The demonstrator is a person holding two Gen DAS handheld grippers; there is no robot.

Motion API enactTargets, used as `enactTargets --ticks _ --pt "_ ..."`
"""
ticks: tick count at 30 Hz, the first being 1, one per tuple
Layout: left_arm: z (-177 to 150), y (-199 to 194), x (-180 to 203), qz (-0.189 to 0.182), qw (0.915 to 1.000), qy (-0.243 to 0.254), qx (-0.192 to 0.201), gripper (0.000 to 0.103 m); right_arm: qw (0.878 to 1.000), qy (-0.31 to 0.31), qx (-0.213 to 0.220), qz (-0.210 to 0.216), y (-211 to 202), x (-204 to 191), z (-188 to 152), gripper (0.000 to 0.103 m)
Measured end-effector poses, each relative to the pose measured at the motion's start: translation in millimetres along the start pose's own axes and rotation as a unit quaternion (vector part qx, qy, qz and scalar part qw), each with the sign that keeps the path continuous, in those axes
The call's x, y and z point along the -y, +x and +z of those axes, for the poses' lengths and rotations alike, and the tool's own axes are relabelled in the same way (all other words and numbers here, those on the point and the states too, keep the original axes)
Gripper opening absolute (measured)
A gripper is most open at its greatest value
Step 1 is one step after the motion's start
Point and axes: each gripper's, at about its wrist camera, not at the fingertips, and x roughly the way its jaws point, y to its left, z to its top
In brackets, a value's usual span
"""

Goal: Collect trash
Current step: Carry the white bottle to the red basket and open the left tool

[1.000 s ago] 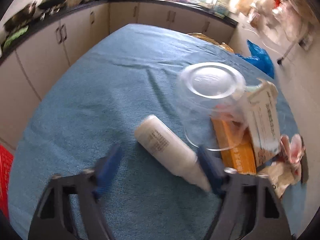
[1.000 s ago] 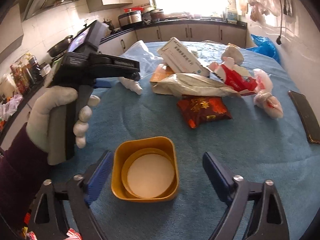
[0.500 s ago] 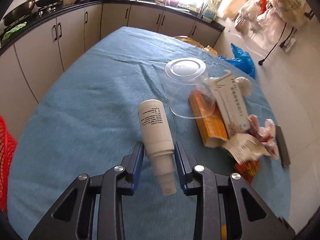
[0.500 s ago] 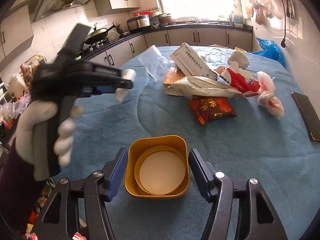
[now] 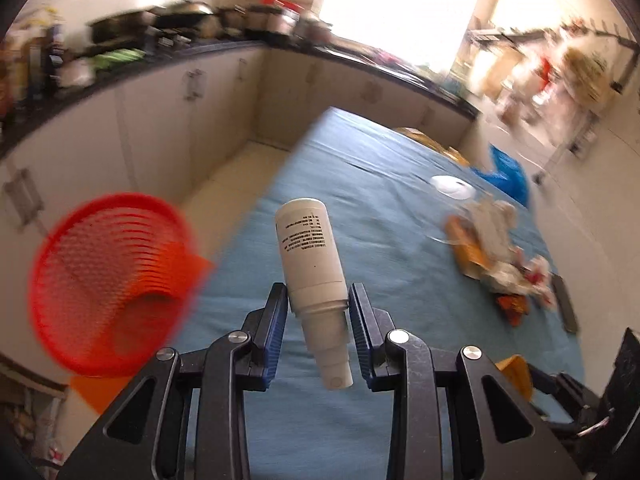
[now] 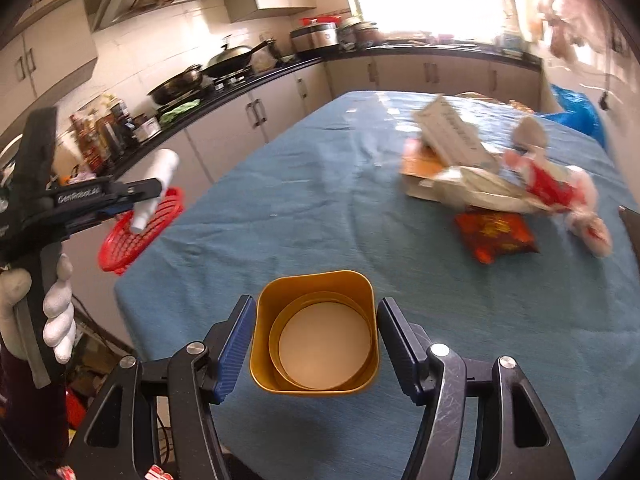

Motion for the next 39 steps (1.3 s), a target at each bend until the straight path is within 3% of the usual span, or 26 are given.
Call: enactTargets --ticks 4,10,19,26,28,39 --pt "-0.6 -14.5 -49.0 0.062 0.9975 -0.021 0.026 0.030 0.999 -0.024 -0.013 0.033 27.3 -35.7 16.6 0.067" --pt "1.4 -17.1 -111.7 0.104 0.9922 -0.061 0.030 0.030 0.994 -0.067 -0.014 0.081 70.9 -105.7 54.4 0.067" --pt "12.6 -17.9 -159.8 0.113 0.9888 -0.087 0.043 0.031 0.986 -0.115 -0.026 0.119 137.6 -192.5 90.3 0.067" --pt "11.9 -22.3 -175.7 0.113 0.9870 -0.103 0.050 0.031 0.984 -0.124 -0.044 0.123 180.5 -213.7 91.9 0.068" --pt "11.6 -22.4 -177.4 0.112 0.9868 -0.106 0.049 0.036 0.984 -0.121 -0.045 0.123 183.7 -213.0 93.1 0.068" --pt "2.2 -30.6 -169.1 0.097 0.9876 -0.113 0.050 0.059 0.991 -0.084 -0.023 0.101 142.6 -165.5 90.3 0.074"
